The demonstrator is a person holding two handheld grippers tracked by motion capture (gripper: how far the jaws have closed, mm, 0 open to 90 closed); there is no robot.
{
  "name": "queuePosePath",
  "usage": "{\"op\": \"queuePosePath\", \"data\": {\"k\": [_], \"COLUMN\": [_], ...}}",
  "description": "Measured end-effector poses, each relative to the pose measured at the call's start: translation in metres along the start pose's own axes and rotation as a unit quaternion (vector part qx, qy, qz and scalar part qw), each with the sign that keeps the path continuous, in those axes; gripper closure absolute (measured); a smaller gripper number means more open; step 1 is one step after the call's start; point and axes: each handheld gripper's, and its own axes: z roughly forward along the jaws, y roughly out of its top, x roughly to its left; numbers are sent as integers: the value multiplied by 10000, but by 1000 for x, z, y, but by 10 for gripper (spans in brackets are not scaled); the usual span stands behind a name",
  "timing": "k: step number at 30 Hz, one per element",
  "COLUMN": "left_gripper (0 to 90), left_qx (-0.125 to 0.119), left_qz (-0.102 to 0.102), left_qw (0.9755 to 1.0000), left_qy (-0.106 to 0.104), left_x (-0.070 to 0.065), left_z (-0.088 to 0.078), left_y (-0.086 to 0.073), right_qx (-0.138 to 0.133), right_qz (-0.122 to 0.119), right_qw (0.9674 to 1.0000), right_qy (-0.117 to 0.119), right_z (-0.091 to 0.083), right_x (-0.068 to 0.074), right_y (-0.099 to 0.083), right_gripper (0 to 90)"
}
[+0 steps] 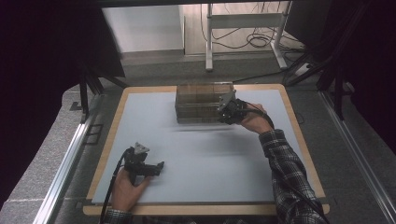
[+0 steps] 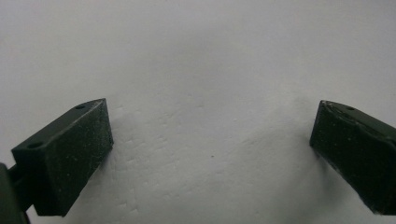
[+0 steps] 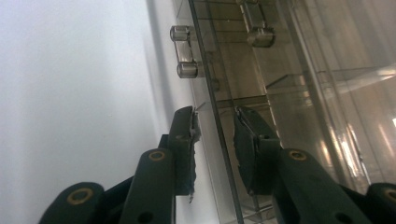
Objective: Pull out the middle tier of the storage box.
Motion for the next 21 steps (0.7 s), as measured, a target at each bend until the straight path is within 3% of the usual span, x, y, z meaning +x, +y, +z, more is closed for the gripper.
{"op": "queuePosePath", "data": {"k": [12,17,21], "left_gripper": [0,0,0], "left_qx": [0,0,0], "left_qz": [2,0,3], "left_qw": [10000,10000,10000], "left_qy": [0,0,1], "left_x": [0,0,0], "left_z": [0,0,0], "left_y": [0,0,0], "right_qx": [104,76,12], "right_qz": [5,-11,-41], "right_qw": [9990,9992,9984], "right_qy": [423,389,556], "right_z": [12,12,11], "right_x": [-11,-13,-17], "right_y": [-7,-9,-10], "right_gripper": [741,800,821]}}
